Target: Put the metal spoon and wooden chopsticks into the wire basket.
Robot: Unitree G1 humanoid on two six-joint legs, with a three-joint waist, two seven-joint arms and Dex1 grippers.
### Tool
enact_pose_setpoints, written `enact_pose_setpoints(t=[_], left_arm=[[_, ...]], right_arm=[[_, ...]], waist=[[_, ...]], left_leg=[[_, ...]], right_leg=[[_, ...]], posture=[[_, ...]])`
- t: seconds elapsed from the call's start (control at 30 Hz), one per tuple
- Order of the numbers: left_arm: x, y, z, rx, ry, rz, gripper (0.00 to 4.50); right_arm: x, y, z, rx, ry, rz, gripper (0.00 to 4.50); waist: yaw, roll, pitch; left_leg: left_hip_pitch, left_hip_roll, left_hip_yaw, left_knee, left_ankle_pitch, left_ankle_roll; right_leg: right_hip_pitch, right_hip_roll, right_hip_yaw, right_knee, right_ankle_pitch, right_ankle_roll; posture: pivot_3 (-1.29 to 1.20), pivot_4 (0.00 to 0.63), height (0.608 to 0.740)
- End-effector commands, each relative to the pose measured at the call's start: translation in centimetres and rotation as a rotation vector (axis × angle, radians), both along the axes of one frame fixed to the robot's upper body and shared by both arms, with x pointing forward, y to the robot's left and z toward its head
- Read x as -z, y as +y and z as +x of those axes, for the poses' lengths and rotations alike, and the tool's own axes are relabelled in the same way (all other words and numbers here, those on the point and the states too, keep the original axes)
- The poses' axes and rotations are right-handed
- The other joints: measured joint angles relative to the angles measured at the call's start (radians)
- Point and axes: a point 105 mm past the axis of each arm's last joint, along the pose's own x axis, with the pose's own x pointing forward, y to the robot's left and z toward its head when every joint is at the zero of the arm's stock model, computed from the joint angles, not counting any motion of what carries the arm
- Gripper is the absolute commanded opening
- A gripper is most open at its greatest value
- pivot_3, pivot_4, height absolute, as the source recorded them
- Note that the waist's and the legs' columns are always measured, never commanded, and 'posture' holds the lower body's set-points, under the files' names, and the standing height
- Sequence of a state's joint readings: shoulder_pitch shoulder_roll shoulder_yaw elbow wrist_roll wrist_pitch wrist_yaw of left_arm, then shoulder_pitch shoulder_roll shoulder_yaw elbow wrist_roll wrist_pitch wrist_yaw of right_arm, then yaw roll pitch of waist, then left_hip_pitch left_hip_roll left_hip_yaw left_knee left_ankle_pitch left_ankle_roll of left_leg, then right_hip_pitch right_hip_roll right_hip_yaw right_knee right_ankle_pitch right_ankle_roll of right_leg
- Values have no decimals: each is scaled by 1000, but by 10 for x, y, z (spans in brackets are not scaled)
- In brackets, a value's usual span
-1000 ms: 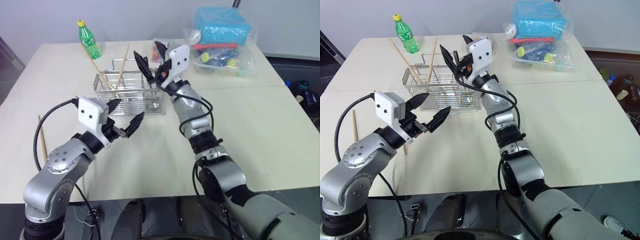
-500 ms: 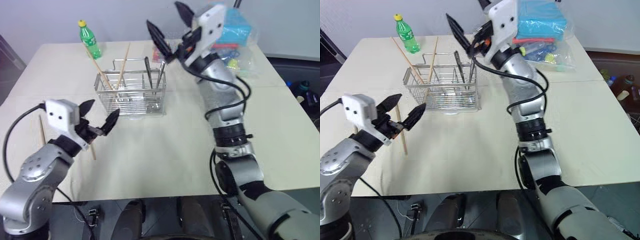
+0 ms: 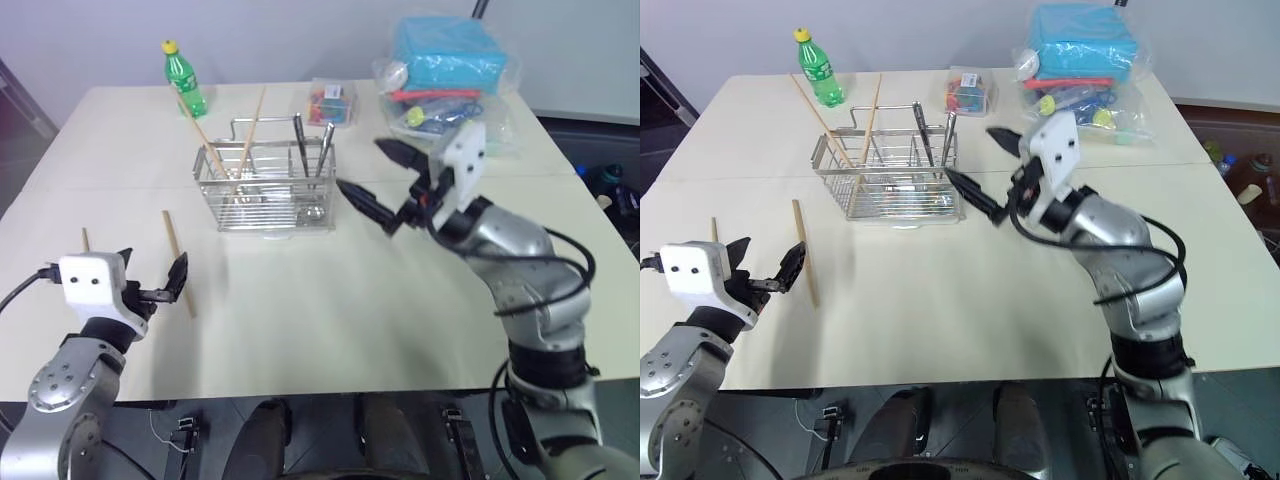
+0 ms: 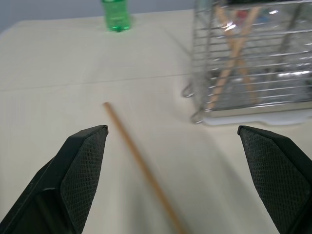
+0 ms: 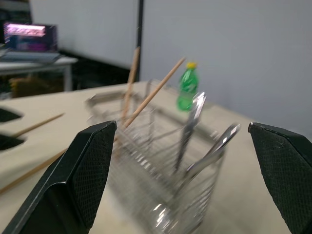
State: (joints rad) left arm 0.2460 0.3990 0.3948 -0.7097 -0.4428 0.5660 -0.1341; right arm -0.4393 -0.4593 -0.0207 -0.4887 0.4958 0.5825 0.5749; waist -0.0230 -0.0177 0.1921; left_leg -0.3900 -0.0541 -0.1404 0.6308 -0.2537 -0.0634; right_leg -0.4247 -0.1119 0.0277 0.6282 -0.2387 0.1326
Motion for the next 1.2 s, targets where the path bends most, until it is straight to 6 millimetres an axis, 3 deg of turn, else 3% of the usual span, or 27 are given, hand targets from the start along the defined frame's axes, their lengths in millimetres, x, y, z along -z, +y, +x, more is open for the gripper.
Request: enact_pose_setpoints(t=[0.03,0.2,0.43,0.67,0.9,1.07,1.2], left_arm=[[-5,-12,-2,-21,-38,30,4500],[2,-21,0,-75,-36,-11,4500],[11,-15,14,-197,55,9,4500],[4,-16,30,-226,100,6,4500],[-15,-15,47,-261,113,60,4500],[-11,-11,53,-321,202,16,4500],[-8,-8,55,-365,252,-21,4500]], right_arm=[[6,1,-25,-98,-37,-56,4442],[37,-6,-40,-190,-48,-213,4442],[57,-9,-54,-316,-129,-371,4442],[50,-9,-55,-358,-94,-352,4442],[46,-11,-48,-324,109,-234,4442],[42,-12,-49,-341,313,-141,4442],[36,-12,-48,-336,335,-132,4442]], waist=[[7,0,0],[12,-1,-1],[12,-1,-1],[12,-2,-1],[12,-3,-1],[12,-3,-2],[11,-3,-2]], left_leg=[[0,0,0,0,0,0],[0,0,1,1,0,1],[1,0,1,2,0,1],[1,0,0,2,0,1],[1,0,0,2,0,1],[1,-1,0,2,0,1],[1,-1,0,2,-1,1]], right_leg=[[0,0,0,0,0,0],[2,0,0,-1,0,0],[2,0,0,-1,0,1],[3,0,-1,0,0,1],[3,0,-1,-1,0,1],[3,0,-1,0,0,1],[3,0,-1,0,0,1]], posture=[[0,150,740],[0,150,740],[0,150,740],[0,150,740],[0,150,740],[0,150,740],[0,150,740]])
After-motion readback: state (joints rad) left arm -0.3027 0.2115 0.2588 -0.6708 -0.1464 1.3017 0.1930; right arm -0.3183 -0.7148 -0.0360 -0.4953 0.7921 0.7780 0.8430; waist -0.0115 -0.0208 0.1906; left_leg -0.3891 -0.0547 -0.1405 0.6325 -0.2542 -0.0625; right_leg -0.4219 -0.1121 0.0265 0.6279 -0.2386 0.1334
